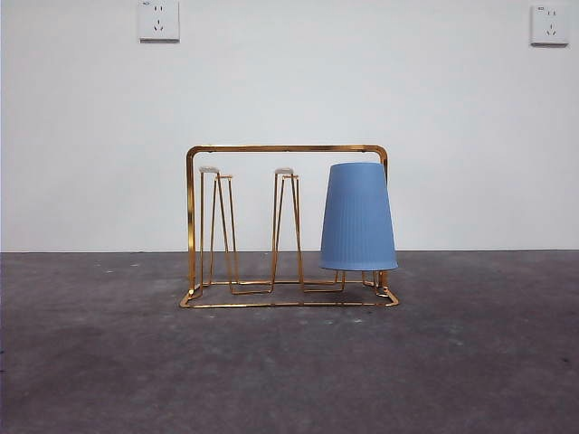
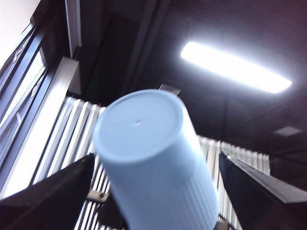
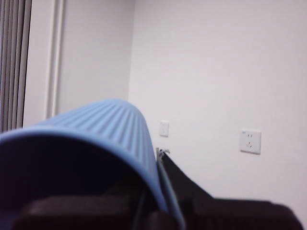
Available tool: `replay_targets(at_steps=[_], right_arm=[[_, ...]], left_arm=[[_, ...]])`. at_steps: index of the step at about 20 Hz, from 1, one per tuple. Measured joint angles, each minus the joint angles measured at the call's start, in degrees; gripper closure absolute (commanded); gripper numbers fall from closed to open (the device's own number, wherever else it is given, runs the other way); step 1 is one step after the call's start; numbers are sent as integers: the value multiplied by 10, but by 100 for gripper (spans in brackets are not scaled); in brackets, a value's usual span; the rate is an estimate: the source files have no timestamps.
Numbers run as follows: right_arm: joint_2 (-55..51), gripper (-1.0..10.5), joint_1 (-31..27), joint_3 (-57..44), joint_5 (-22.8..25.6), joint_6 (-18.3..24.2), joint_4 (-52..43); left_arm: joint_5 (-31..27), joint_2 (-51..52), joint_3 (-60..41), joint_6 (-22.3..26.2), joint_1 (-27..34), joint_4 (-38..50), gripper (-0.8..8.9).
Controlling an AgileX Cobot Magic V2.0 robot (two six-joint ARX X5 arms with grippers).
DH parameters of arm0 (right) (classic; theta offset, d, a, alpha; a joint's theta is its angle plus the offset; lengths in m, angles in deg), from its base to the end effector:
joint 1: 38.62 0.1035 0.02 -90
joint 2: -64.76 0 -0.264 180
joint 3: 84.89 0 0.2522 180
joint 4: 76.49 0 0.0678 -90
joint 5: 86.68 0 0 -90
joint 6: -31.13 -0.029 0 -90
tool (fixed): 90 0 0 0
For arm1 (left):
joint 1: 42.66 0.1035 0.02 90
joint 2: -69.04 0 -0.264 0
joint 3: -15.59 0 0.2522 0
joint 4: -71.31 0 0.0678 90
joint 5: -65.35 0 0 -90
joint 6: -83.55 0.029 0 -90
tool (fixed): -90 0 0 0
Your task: Pick up cup 1,put cup 1 in the cup rack,pick up cup 2,put cup 2 in the cup rack
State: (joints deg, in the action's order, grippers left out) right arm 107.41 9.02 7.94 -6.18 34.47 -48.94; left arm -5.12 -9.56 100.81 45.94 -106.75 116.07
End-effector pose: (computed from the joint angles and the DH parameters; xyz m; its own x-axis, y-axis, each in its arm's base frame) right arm 0.0479 0.0596 0.5132 0.4914 0.7839 0.3795 -0.8149 0.5676 -0.1172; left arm 0.1126 -0.2540 0.4657 -0.0437 -0.6752 0.7364 0.9521 -0.2513 -0.1740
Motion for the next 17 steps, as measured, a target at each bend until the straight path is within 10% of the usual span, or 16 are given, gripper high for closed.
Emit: replay_targets(at_steps=[7, 11, 17], right_arm=[[42, 959, 1, 0, -31, 0, -2], [41, 958, 3, 0, -41, 0, -2], [41, 931, 3, 0, -40, 0, 2]], left_arm=[[-21, -12, 0, -12, 1, 53, 418], [-20, -12, -2, -30, 1, 68, 826], [-21, -13, -2, -35, 1, 67, 821]])
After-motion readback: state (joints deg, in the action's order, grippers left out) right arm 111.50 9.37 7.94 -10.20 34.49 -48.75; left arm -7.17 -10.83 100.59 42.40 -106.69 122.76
